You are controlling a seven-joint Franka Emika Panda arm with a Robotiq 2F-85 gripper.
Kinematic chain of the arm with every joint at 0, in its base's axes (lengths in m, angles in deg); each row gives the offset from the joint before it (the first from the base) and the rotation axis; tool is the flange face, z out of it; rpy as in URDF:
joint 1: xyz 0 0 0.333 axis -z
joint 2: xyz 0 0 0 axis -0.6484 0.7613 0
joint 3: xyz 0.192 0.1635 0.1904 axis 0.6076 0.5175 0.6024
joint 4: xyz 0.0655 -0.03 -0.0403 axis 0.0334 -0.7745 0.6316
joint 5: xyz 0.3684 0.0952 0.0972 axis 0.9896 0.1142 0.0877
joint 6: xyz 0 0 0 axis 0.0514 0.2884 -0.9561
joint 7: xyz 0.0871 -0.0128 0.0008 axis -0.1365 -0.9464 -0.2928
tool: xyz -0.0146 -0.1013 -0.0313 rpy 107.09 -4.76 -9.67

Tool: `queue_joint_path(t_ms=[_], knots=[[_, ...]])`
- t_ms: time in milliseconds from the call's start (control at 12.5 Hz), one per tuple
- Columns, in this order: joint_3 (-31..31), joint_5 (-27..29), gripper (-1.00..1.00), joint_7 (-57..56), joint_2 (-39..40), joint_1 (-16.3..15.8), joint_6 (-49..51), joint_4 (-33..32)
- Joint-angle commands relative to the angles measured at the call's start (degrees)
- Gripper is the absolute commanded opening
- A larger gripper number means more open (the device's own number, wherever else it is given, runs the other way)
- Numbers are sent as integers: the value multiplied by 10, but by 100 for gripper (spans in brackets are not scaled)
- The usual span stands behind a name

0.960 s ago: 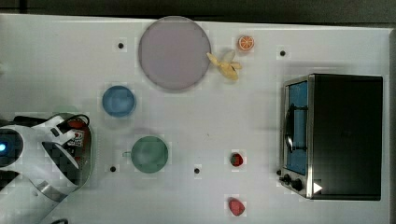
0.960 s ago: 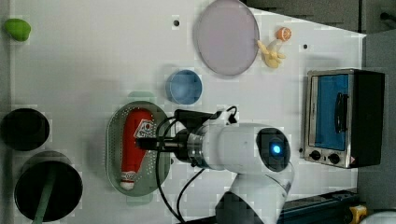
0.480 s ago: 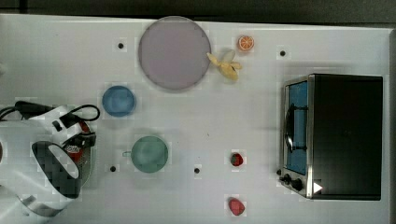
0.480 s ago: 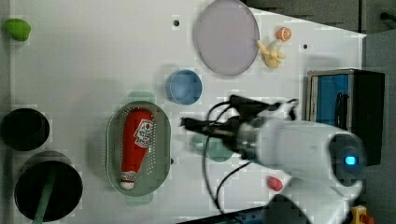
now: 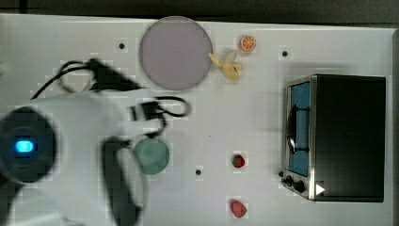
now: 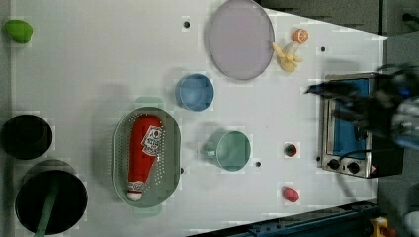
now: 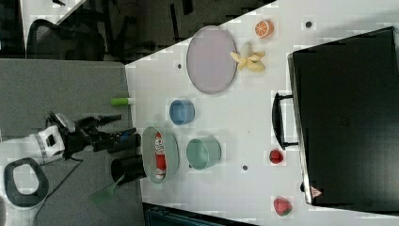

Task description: Pick Ketchup from the table and place it in strainer.

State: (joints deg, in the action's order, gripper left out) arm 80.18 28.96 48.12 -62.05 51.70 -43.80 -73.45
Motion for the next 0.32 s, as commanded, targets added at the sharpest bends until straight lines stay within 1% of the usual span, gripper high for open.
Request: queue_joint_path(t_ms=[80,160,320], knots=[[-79,78,100,16,-20,23,69,5],[-100,89,100,-6,-25,23,88,13],[-134,89,100,-80,-25,23,115,43]])
